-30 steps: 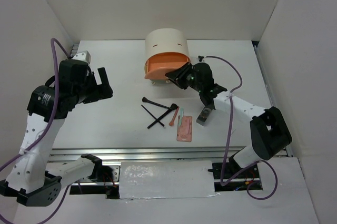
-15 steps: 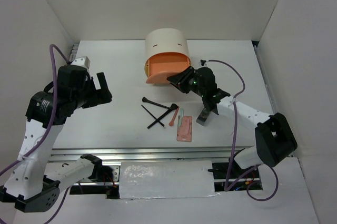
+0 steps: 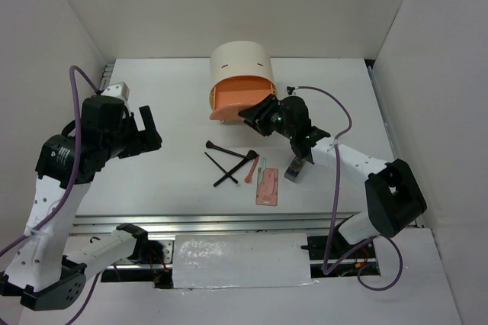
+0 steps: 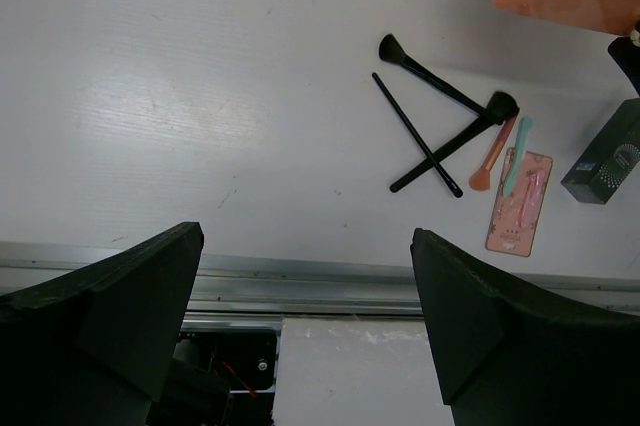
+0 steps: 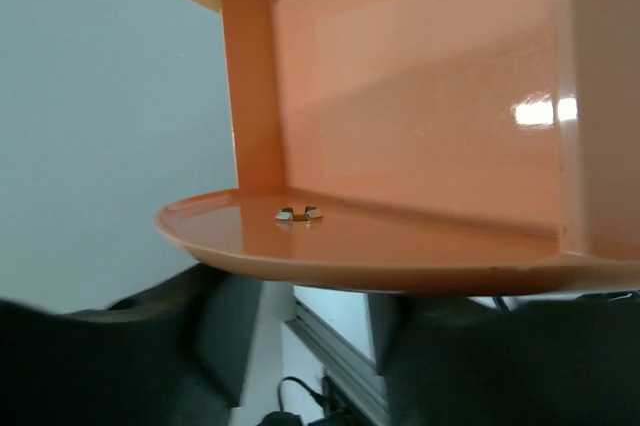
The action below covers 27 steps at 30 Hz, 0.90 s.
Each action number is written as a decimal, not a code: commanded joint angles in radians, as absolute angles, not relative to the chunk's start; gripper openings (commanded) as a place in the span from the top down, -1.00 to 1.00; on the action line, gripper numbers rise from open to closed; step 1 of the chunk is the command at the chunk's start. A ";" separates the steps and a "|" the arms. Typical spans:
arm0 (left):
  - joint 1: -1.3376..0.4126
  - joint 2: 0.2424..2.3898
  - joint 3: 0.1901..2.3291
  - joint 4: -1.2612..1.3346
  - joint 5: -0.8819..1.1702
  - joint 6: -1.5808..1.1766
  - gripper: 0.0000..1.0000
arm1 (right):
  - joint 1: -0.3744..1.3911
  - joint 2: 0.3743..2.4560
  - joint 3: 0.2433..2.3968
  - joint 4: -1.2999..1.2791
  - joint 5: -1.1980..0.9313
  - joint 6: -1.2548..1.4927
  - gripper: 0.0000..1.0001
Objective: Organize the makeup
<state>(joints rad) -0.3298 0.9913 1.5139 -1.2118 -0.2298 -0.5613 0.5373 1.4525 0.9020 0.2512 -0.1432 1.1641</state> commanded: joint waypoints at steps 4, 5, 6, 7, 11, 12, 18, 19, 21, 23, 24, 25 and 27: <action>-0.333 0.980 1.505 -1.193 -0.225 -0.577 -0.99 | 0.545 1.456 0.922 0.250 -0.130 1.160 -0.35; -0.333 0.982 1.505 -1.190 -0.225 -0.575 -0.99 | 0.545 1.454 0.926 0.244 -0.127 1.154 -0.40; -0.333 0.986 1.503 -1.190 -0.225 -0.574 -0.99 | 0.546 1.456 0.934 0.238 -0.126 1.151 -0.42; -0.333 0.988 1.503 -1.189 -0.225 -0.574 -0.99 | 0.545 1.457 0.937 0.232 -0.126 1.146 -0.45; -0.333 0.999 1.509 -1.180 -0.221 -0.572 -0.99 | 0.549 1.445 0.937 0.230 -0.138 1.140 -0.83; -0.331 1.002 1.511 -1.178 -0.221 -0.571 -0.99 | 0.552 1.437 0.933 0.232 -0.138 1.132 -0.94; -0.333 1.022 1.525 -1.173 -0.224 -0.581 -0.99 | 0.618 1.346 0.953 0.131 -0.101 0.985 -0.99; -0.333 1.023 1.525 -1.172 -0.225 -0.583 -0.99 | 0.638 1.330 0.953 0.114 -0.094 0.962 -1.00; -0.333 1.026 1.526 -1.170 -0.229 -0.591 -0.99 | 0.670 1.287 0.960 0.033 -0.046 0.889 -0.99; -0.333 1.026 1.529 -1.175 -0.236 -0.598 -0.99 | 0.733 1.267 0.982 -0.035 -0.006 0.824 -0.98; -0.333 1.026 1.532 -1.178 -0.251 -0.609 -0.99 | 0.761 1.263 0.991 -0.105 0.045 0.763 -0.96; -0.333 1.025 1.532 -1.178 -0.262 -0.617 -0.99 | 0.809 1.269 1.020 -0.141 0.066 0.731 -0.93; -0.333 1.022 1.537 -1.190 -0.308 -0.649 -0.99 | 0.862 1.324 1.063 -0.266 0.118 0.651 -0.77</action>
<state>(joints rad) -0.3298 1.0298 1.5089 -1.2003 -0.2508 -0.6052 0.7959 1.2949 0.9855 -0.0689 0.0055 0.8215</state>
